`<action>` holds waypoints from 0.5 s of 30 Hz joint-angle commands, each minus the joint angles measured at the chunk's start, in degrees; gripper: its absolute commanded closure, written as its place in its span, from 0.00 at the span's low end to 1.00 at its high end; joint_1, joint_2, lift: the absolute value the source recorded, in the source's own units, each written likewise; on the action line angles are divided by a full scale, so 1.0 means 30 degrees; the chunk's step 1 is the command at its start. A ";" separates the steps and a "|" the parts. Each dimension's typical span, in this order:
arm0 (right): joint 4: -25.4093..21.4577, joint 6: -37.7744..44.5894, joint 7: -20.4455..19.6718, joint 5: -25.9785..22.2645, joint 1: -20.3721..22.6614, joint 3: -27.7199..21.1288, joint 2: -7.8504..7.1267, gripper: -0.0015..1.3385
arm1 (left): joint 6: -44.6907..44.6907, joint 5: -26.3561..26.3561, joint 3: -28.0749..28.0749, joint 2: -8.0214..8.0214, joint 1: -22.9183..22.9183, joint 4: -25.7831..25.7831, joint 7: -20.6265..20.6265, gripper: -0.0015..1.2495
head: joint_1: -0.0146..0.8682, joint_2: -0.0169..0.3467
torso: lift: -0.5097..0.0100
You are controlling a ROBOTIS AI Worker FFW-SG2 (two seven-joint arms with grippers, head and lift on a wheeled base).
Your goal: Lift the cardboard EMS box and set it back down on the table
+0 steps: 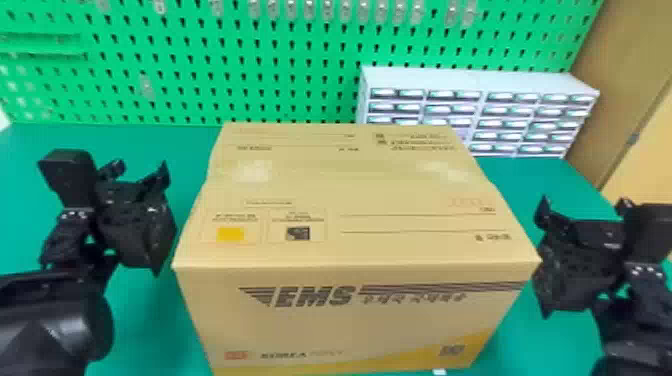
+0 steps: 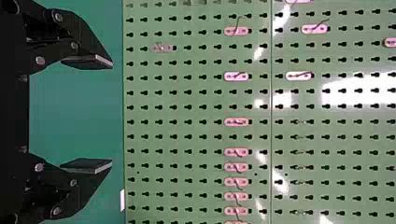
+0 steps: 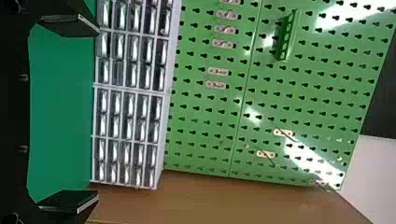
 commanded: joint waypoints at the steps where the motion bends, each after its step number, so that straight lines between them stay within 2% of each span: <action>1: -0.0006 0.0073 0.0001 -0.0077 -0.0029 0.0104 -0.0035 0.06 | 0.0021 0.0001 -0.0059 -0.0007 0.0013 -0.0060 -0.0001 0.40 | 0.78 0.01 | 0.79; 15: -0.0006 0.0190 0.0001 -0.0897 -0.0087 0.1071 -0.0533 0.06 | 0.0314 0.0089 -0.0499 -0.0007 0.0072 -0.0177 -0.0059 0.40 | 0.78 0.01 | 0.79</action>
